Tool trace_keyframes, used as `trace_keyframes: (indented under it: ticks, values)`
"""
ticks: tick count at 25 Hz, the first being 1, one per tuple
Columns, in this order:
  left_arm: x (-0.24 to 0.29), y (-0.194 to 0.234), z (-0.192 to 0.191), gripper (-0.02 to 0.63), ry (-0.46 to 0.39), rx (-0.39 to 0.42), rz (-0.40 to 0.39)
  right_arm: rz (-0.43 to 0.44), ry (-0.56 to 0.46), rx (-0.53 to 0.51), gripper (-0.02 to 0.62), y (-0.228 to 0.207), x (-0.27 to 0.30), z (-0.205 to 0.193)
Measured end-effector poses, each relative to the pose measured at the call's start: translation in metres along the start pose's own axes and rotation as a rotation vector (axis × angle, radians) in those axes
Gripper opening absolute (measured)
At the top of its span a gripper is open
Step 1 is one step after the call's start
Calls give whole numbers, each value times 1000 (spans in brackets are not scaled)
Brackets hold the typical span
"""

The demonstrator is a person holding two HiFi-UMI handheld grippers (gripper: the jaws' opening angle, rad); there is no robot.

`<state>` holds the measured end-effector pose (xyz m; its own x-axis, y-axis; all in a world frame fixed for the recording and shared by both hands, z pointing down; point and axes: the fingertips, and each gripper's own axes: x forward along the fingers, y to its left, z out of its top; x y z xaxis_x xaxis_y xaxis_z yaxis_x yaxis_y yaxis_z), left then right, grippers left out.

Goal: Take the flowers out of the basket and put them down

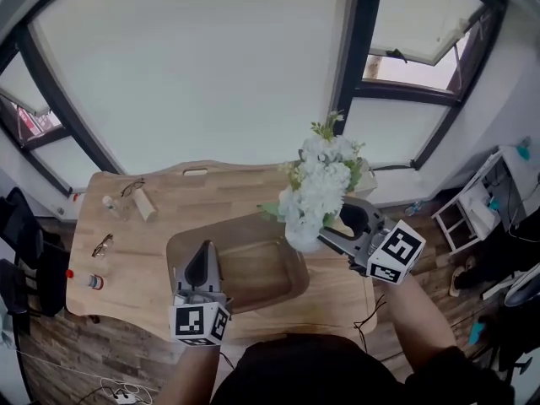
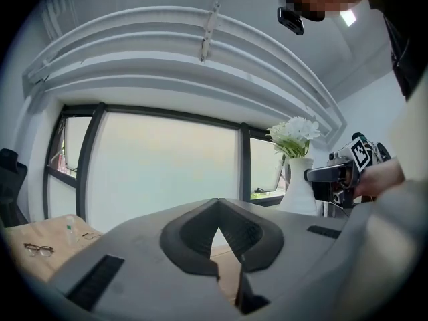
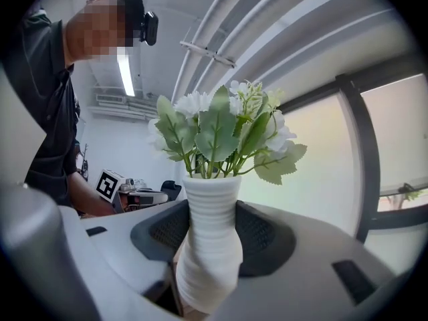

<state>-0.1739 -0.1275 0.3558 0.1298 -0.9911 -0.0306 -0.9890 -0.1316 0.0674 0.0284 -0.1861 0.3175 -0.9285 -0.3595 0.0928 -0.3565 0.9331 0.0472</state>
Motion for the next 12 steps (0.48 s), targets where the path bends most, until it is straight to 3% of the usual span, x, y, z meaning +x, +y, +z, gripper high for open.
trace_keyframes:
  ticks: [12]
  values:
    - [44,-52,-12,0,29,5,-135,-200,43,-8,232,-35,-64,-36]
